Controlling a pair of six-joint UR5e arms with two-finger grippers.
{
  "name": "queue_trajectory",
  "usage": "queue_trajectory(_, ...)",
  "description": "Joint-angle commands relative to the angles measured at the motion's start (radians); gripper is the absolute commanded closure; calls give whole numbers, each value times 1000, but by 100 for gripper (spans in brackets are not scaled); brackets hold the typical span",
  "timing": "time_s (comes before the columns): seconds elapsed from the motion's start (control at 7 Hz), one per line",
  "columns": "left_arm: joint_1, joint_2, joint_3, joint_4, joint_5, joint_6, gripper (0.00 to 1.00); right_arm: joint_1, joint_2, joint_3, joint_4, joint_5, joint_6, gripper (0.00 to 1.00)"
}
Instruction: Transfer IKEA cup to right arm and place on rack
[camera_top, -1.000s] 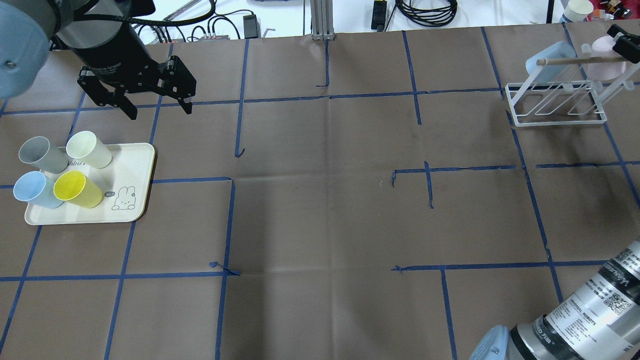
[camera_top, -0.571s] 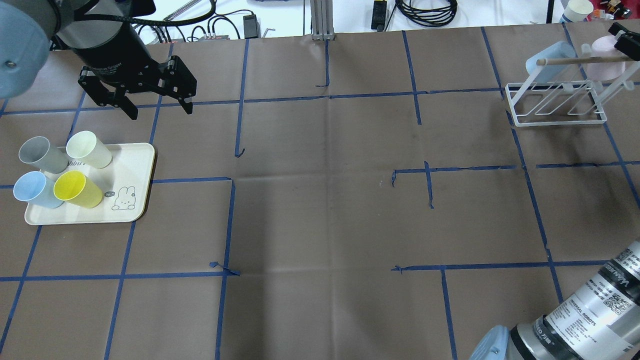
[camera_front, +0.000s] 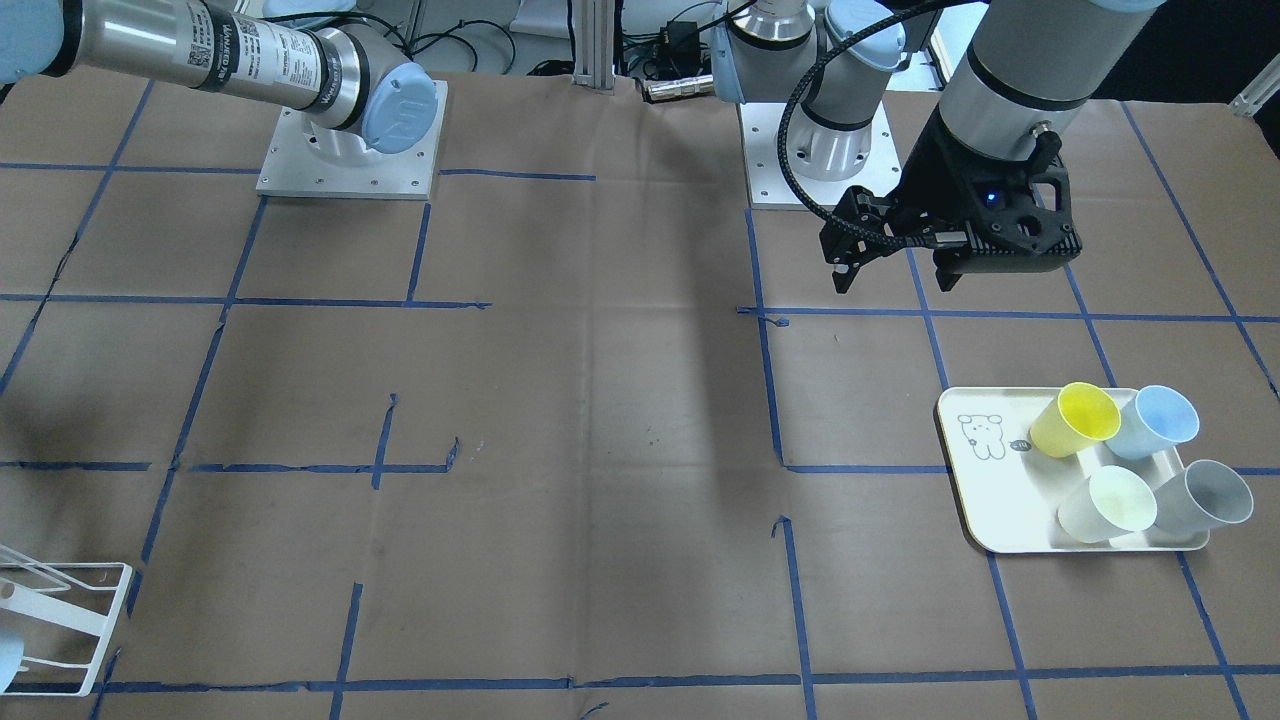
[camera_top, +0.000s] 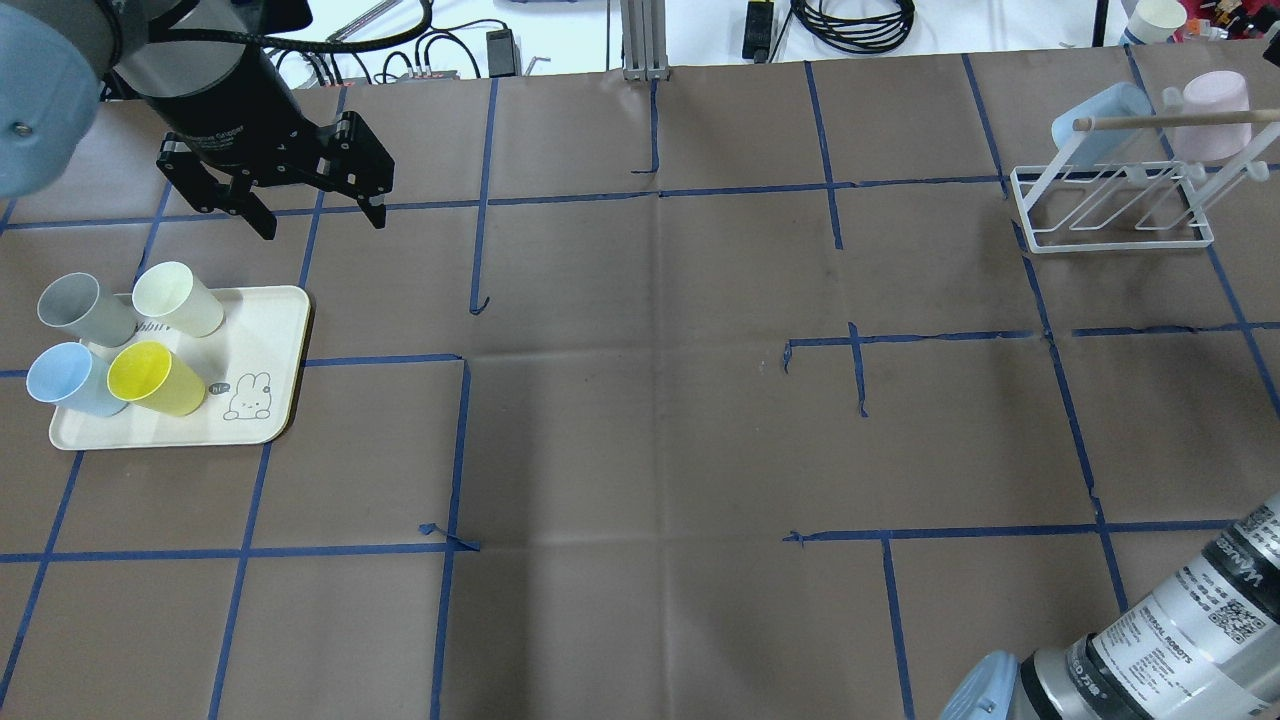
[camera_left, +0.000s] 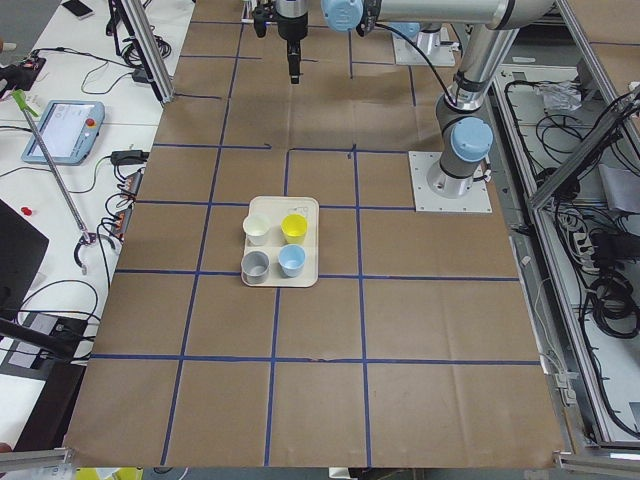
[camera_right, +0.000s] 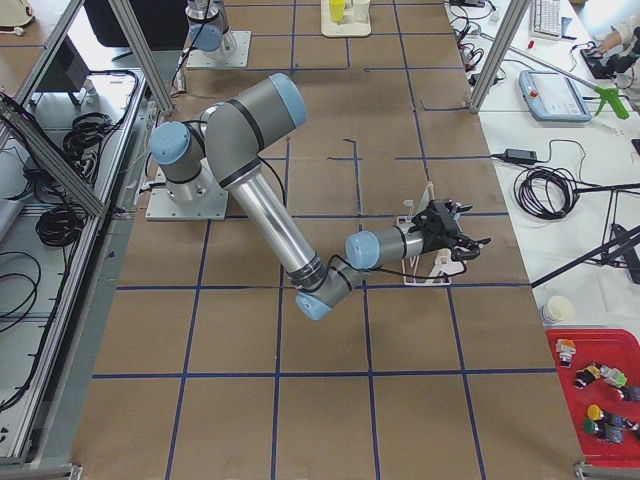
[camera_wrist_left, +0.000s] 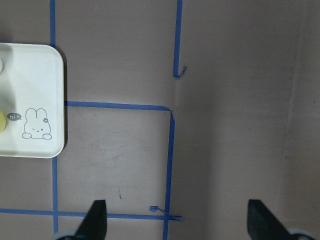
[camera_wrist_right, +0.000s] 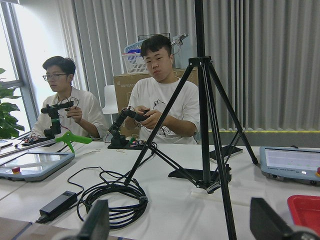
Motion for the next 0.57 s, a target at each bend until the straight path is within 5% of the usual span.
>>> queue_trajectory(0.0, -1, 1, 2, 0, 0, 0, 1, 0, -83, 6, 193, -4, -25, 0)
queue_trajectory(0.14, 1, 1, 2, 0, 0, 0, 1, 3, -129, 17, 359, -11, -134, 0)
queue_trajectory(0.43, -1, 1, 2, 0, 0, 0, 1, 29, -234, 29, 687, -161, -274, 0)
